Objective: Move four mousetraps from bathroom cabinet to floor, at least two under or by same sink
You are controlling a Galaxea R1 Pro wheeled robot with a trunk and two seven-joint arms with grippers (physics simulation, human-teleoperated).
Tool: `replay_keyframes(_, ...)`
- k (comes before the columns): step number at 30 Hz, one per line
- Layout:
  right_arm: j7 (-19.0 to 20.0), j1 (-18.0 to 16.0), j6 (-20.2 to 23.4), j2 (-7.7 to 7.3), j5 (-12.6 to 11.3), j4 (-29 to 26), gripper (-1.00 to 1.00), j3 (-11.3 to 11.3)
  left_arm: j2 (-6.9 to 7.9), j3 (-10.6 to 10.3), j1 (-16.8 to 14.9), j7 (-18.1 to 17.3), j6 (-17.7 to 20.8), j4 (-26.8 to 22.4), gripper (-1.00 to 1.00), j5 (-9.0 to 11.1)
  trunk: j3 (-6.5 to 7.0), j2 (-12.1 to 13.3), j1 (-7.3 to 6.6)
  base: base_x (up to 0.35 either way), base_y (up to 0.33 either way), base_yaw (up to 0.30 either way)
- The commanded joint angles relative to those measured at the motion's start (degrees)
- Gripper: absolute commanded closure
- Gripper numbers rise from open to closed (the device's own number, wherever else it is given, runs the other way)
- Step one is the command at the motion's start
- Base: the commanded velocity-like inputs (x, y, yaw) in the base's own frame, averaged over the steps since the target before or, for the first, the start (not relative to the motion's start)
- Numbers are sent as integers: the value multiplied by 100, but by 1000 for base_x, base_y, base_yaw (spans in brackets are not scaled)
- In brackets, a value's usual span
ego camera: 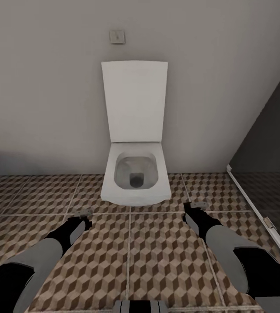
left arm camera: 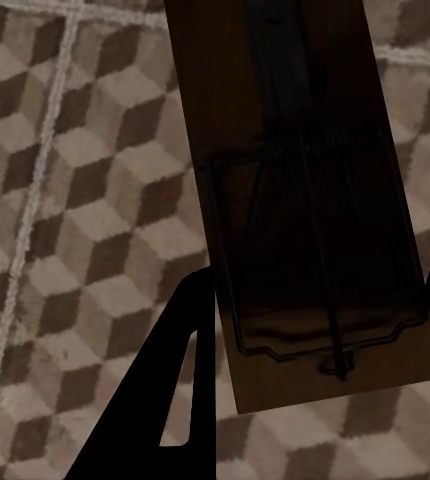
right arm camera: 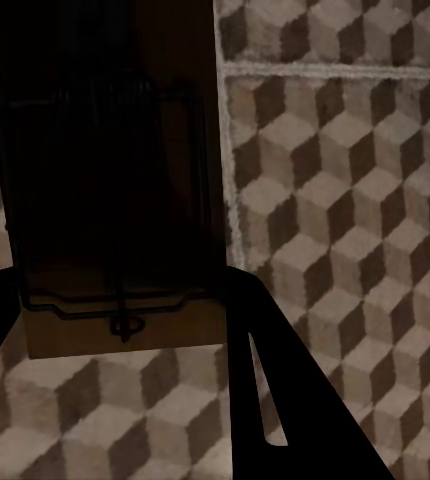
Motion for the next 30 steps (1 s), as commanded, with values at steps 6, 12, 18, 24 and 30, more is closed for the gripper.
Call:
replay_keyframes(6,-11,-1,37,4,-8,-10,100,12,24,-31,0,56,32,-22,100,45,-4,-2,-1,16,0,0)
replay_keyframes(12,-11,-1,37,8,-8,-10,100,12,118,-37,0,49,32,-18,100,60,-4,-2,-1,246,0,0)
replay_keyframes(18,-11,-1,37,13,-8,-10,100,13,162,-42,0,47,0,-12,100,58,-4,-2,-1,318,0,0)
replay_keyframes(24,-11,-1,37,13,-8,-10,100,14,135,-52,0,47,-19,-18,100,54,-4,-2,-1,156,0,0)
replay_keyframes(30,-11,-1,37,9,-8,-10,100,13,123,-54,0,47,-27,-46,100,54,-4,-2,-1,16,0,0)
